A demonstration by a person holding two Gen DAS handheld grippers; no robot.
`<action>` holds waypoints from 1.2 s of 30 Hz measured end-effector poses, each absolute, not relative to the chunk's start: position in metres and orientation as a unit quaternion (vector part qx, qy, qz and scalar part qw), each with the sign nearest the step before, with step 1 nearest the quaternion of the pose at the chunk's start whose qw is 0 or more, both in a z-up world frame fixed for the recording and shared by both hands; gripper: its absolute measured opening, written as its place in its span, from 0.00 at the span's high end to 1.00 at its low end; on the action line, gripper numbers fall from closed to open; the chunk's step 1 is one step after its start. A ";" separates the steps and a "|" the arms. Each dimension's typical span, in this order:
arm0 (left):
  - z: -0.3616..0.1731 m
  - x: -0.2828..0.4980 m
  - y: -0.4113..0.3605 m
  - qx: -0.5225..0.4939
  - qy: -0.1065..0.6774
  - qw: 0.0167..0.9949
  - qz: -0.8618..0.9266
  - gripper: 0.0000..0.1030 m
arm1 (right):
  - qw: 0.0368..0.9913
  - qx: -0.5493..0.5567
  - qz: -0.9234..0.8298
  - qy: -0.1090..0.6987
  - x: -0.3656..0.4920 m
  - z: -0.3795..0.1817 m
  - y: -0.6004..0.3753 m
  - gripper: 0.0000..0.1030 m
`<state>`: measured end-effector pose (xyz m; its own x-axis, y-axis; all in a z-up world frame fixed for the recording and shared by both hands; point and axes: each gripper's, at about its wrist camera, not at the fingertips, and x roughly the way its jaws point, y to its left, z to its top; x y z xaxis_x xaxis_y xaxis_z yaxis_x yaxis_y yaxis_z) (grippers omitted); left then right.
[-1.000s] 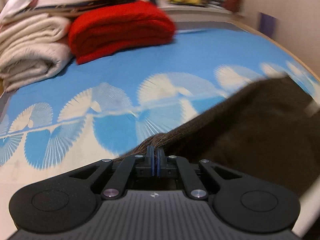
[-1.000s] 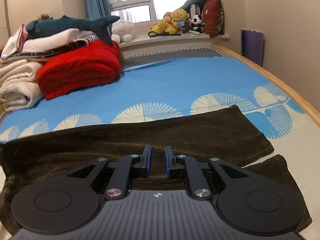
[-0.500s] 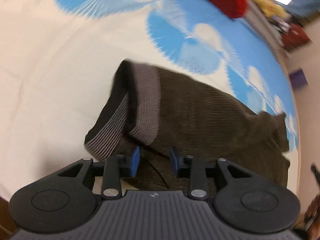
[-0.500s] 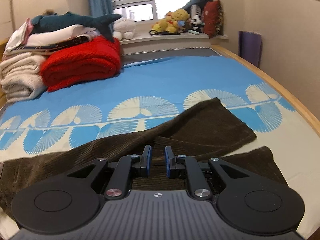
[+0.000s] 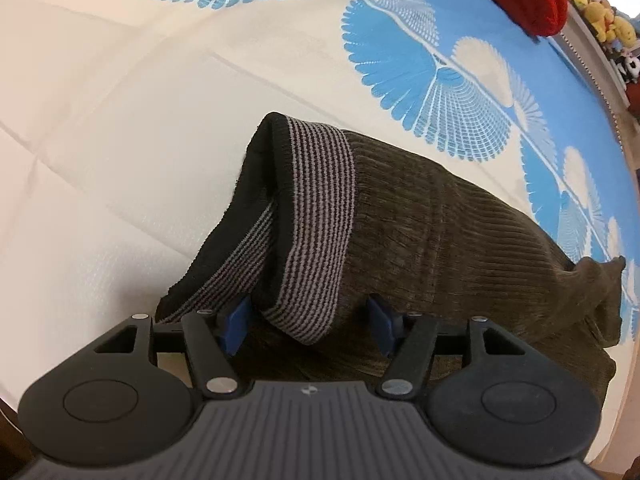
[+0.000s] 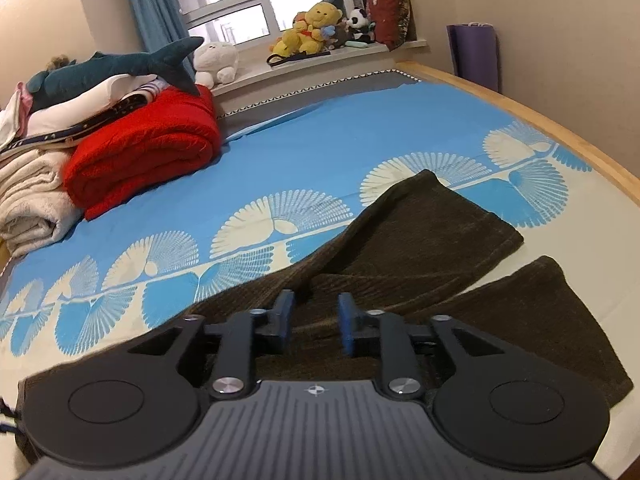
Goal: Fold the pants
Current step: 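Lift the waistband with the left gripper while the right gripper grasps the pant leg hem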
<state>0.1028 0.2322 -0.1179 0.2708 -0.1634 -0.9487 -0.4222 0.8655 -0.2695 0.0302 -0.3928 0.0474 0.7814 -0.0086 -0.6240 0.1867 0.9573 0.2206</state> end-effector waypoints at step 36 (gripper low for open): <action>-0.069 0.100 0.219 -0.154 0.547 0.821 0.052 0.75 | 0.896 0.260 -0.114 0.342 0.205 -0.019 -0.423 0.93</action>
